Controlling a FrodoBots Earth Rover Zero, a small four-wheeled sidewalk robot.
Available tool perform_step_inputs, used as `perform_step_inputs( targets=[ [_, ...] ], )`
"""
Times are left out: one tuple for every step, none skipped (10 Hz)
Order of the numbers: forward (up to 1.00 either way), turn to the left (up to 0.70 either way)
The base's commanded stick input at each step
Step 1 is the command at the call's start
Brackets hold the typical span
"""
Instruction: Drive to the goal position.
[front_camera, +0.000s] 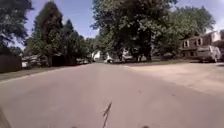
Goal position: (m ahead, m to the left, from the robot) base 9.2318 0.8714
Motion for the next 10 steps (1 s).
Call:
perform_step_inputs(
  targets=[
    [0.69, 0.03],
    [0.69, 0.03],
    [0.69, 0.03],
    [0.69, 0.03],
    [0.69, 0.03],
    [0.69, 0.03],
    [0.69, 0.03],
    [0.69, 0.03],
    [0.69, 0.03],
    [0.69, 0.03]
  ],
)
